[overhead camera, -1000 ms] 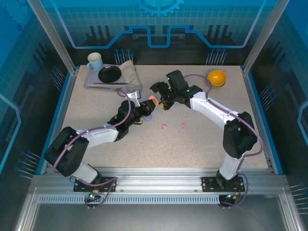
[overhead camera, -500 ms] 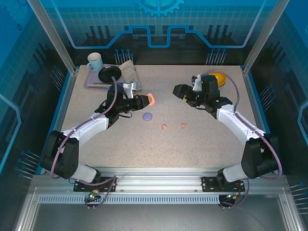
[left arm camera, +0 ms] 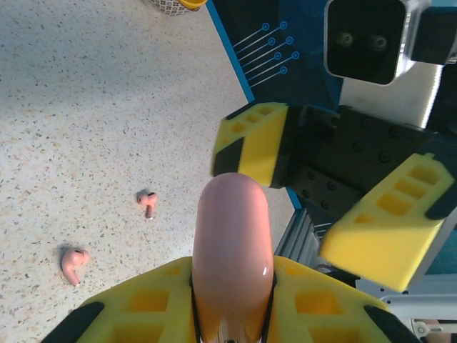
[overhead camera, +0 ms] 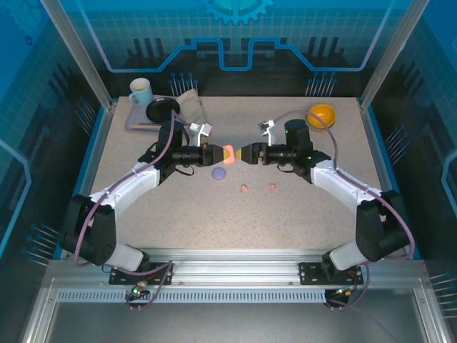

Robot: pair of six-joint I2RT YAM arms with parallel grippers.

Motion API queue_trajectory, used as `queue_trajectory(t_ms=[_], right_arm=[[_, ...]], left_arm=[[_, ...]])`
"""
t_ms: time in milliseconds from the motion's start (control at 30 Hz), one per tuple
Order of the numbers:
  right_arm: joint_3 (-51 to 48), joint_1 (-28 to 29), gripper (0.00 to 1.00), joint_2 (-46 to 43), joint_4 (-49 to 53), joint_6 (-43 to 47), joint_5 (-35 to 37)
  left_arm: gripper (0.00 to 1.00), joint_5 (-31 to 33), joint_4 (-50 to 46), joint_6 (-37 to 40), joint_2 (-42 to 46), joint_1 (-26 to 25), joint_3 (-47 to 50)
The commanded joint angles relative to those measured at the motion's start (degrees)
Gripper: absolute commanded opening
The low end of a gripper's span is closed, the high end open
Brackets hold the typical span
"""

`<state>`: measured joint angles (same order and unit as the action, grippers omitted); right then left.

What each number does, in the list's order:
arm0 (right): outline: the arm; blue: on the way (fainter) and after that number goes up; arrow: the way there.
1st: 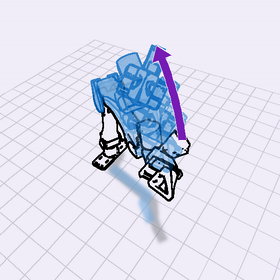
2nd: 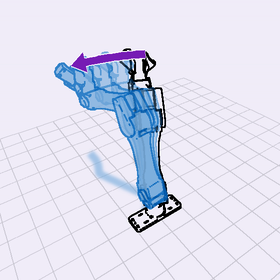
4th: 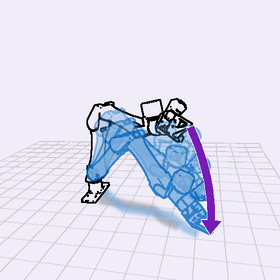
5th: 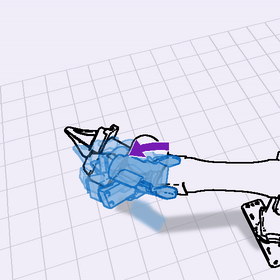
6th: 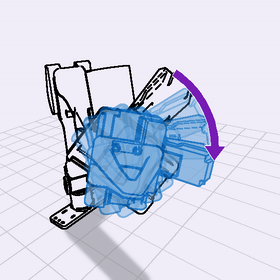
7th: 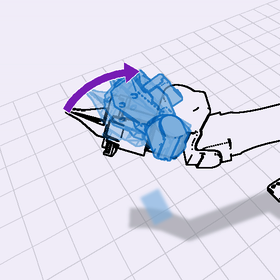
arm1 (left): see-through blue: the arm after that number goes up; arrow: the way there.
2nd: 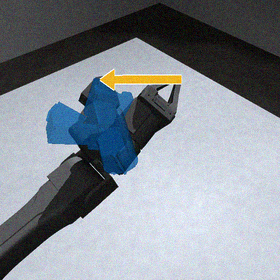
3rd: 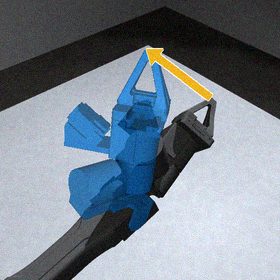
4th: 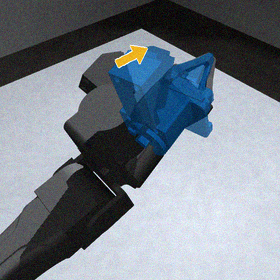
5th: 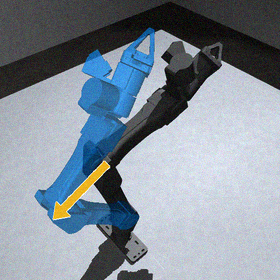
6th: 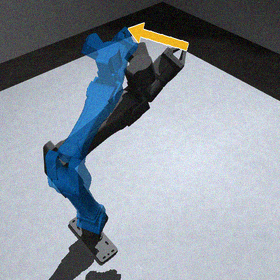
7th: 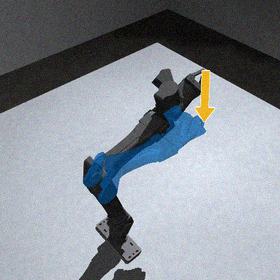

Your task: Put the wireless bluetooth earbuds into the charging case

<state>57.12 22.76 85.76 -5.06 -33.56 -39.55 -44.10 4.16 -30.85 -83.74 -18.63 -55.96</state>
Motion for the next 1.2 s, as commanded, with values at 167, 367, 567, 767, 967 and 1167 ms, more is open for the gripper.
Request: queue_trajectory(t_ms=[167,367,567,767,967,1167], right_arm=[[4.03,2.00,0.73,4.28,-0.26,1.76,0.10],[4.48,1.13,0.67,7.24,1.23,2.05,2.10],[-0.06,-3.55,0.64,8.11,-1.75,-0.82,2.83],[-2.94,-5.73,0.63,2.71,-2.37,-2.96,0.76],[-3.87,-4.77,0.63,-2.39,-2.56,-4.37,-3.92],[-3.28,-3.20,0.54,-2.21,-4.07,-4.77,-7.91]], left_arm=[[0.09,-3.23,-1.89,1.25,-1.62,0.09,-3.44],[0.08,-3.96,-1.97,1.31,-0.94,0.09,-3.76],[0.08,-4.50,-1.97,1.36,0.81,0.09,-3.70],[0.08,-4.43,-2.03,1.84,1.22,0.10,-3.19],[0.08,-5.30,0.08,1.33,0.63,0.09,-2.83],[0.08,-6.17,1.30,0.68,0.36,0.01,-3.34]])
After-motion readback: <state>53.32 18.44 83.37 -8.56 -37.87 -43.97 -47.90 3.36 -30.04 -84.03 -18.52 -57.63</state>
